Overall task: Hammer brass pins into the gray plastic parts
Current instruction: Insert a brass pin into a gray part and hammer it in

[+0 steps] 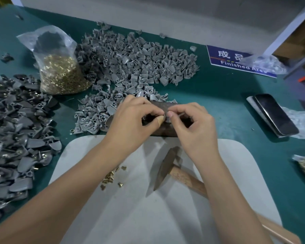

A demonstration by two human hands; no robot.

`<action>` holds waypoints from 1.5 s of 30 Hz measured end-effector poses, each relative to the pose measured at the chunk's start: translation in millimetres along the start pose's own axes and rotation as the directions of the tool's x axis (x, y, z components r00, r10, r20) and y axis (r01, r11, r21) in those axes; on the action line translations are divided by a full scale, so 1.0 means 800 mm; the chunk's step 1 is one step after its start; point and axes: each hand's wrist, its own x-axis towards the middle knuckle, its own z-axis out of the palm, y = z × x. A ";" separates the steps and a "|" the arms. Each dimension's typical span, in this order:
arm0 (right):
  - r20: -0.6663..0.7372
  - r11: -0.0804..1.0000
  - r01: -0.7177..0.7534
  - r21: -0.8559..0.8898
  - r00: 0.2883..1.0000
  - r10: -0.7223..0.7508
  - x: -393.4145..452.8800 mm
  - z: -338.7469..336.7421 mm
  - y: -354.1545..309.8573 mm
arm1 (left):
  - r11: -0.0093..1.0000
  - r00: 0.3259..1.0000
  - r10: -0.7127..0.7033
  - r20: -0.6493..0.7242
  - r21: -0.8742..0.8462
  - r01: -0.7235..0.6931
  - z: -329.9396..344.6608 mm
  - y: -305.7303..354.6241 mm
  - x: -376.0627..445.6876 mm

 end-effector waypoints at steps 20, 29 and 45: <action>0.055 0.999 0.046 -0.017 0.997 -0.045 -0.001 0.000 0.002 | 0.982 0.995 0.080 -0.054 0.177 -0.069 0.006 -0.001 -0.009; 0.077 1.000 0.013 0.017 0.997 -0.014 0.000 -0.001 0.002 | 0.988 0.995 0.068 -0.070 0.146 -0.057 0.005 -0.003 -0.010; 0.074 1.000 -0.017 0.012 0.997 0.016 0.000 -0.002 -0.001 | 0.988 0.997 0.055 -0.061 0.147 -0.046 0.005 -0.001 -0.011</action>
